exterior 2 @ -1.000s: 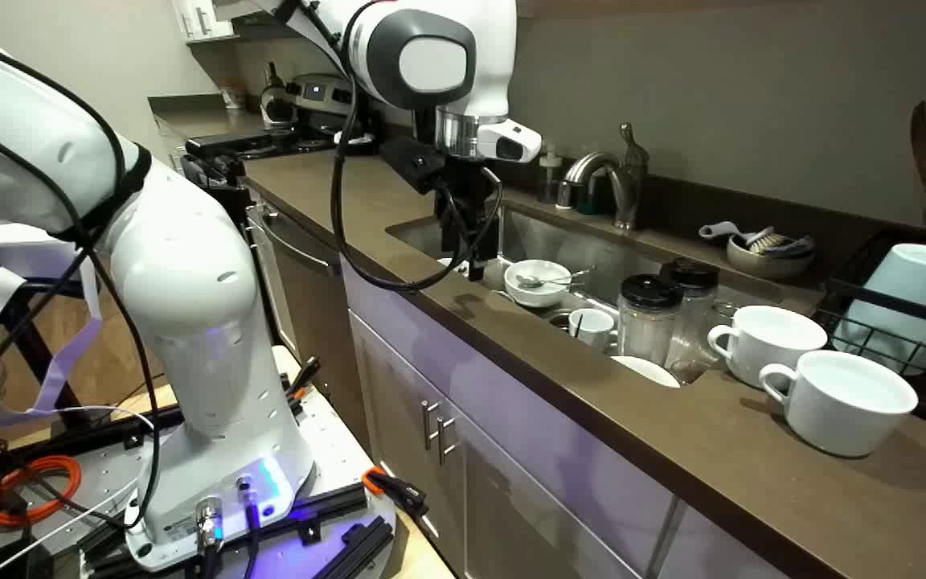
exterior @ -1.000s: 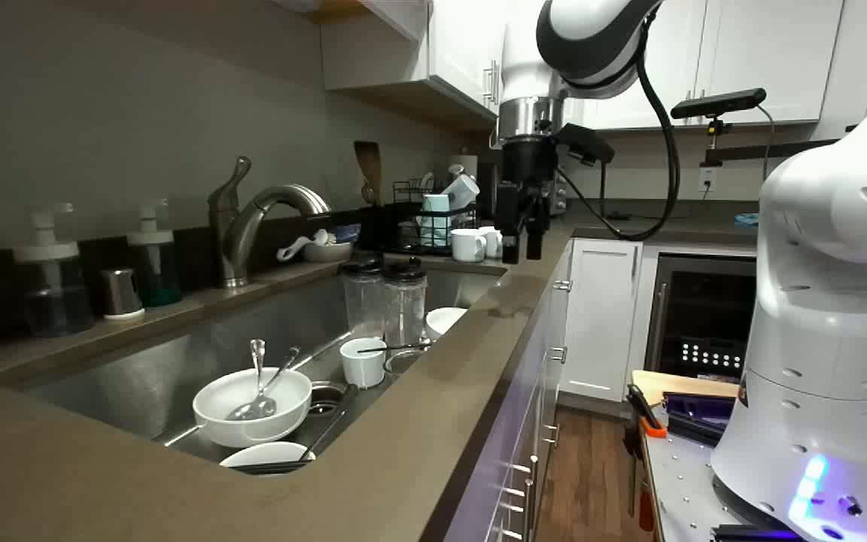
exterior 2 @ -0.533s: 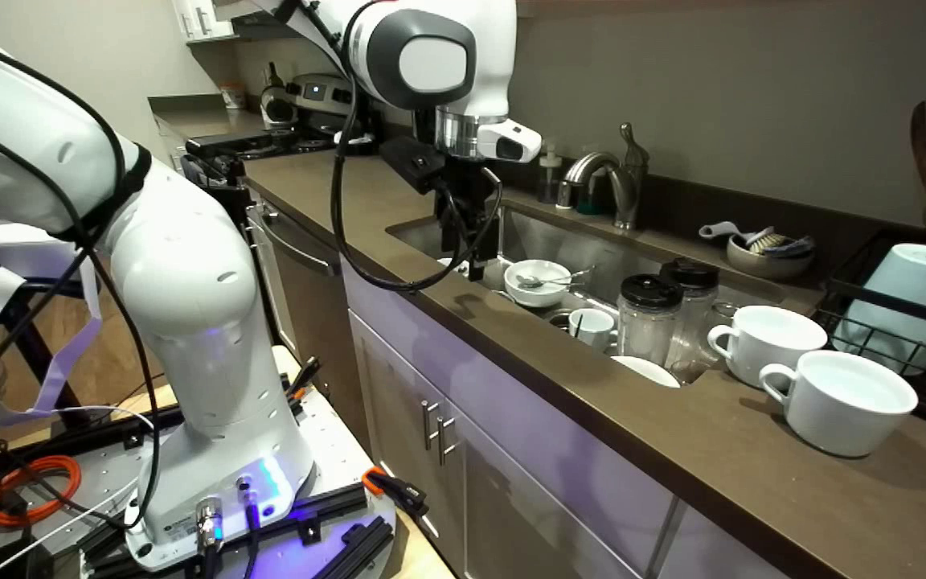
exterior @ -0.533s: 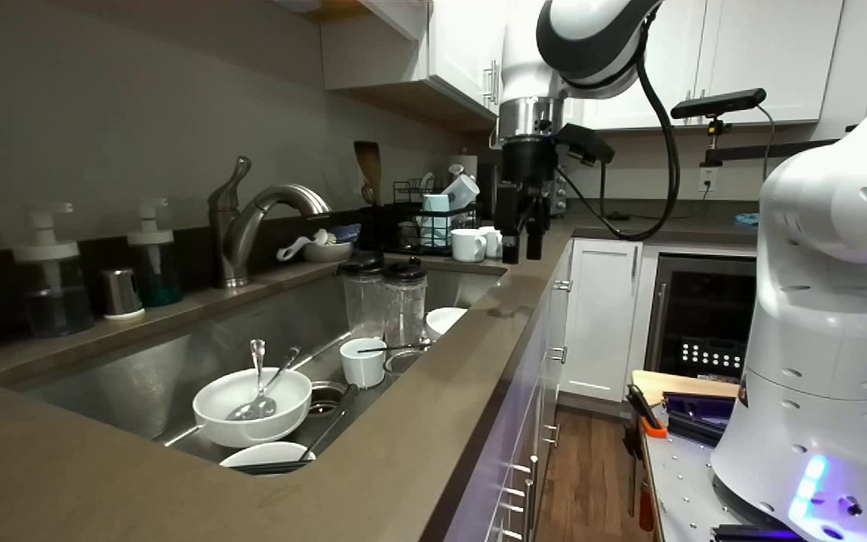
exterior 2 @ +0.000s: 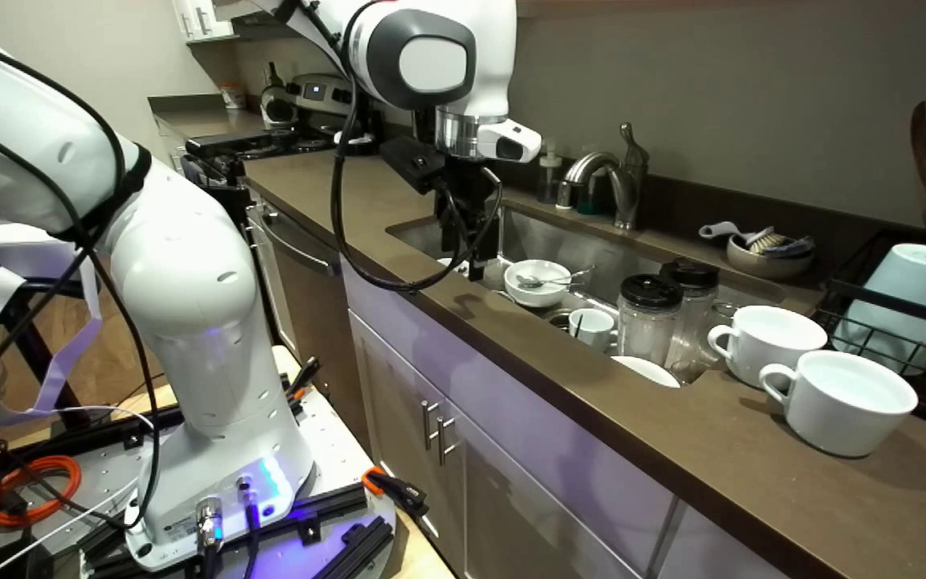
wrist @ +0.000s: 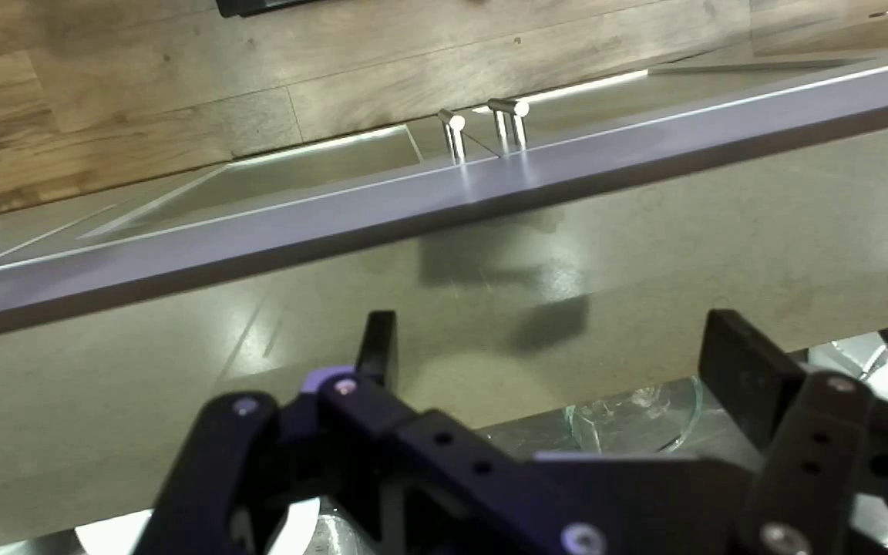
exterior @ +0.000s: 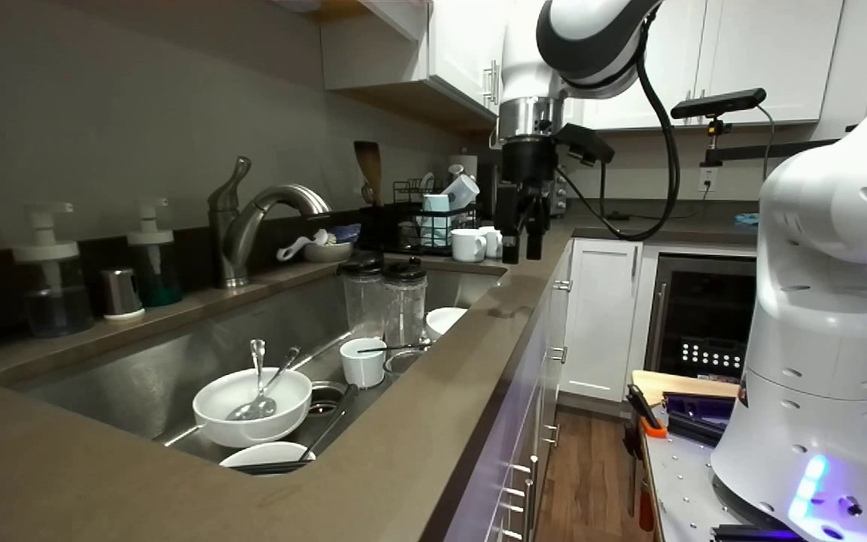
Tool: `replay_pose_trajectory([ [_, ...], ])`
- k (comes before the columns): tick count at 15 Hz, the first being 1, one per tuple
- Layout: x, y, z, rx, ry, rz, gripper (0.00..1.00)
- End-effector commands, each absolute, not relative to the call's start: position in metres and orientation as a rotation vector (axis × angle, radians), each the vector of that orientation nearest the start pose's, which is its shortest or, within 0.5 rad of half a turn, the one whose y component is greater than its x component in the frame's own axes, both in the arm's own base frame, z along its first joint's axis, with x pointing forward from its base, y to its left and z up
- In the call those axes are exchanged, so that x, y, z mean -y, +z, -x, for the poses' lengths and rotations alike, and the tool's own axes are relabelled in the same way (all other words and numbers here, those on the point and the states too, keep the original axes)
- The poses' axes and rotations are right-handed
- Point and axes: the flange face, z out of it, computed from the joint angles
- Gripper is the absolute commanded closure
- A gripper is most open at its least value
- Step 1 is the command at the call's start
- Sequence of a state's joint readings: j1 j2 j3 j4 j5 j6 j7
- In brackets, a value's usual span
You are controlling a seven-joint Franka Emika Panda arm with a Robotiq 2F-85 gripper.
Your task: Pick up the white mug on the left and pour the liquid inside it into the sink then set it down on the left side of the counter
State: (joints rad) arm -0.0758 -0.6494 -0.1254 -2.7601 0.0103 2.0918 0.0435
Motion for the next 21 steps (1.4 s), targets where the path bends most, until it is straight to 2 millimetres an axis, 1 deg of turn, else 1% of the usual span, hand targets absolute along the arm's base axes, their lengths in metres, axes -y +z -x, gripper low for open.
replay_pose_trajectory([
  [1,0.08,0.405,-0.33,-0.421,-0.012,3.019,0.0],
  [3,0.103,0.416,-0.333,-0.525,-0.052,2.987,0.0],
  [5,0.135,0.43,-0.336,-0.644,-0.11,2.95,0.0],
  [7,0.163,0.441,-0.341,-0.729,-0.157,2.914,0.0],
  [9,0.184,0.446,-0.349,-0.799,-0.209,2.895,0.0],
  [11,0.196,0.444,-0.362,-0.831,-0.261,2.907,0.0],
  [14,0.209,0.429,-0.386,-0.864,-0.316,2.953,0.0],
  [16,0.217,0.418,-0.399,-0.903,-0.315,2.961,0.0],
  [18,0.227,0.406,-0.407,-0.951,-0.287,2.97,0.0],
  [21,0.249,0.391,-0.407,-1.054,-0.212,2.987,0.0],
])
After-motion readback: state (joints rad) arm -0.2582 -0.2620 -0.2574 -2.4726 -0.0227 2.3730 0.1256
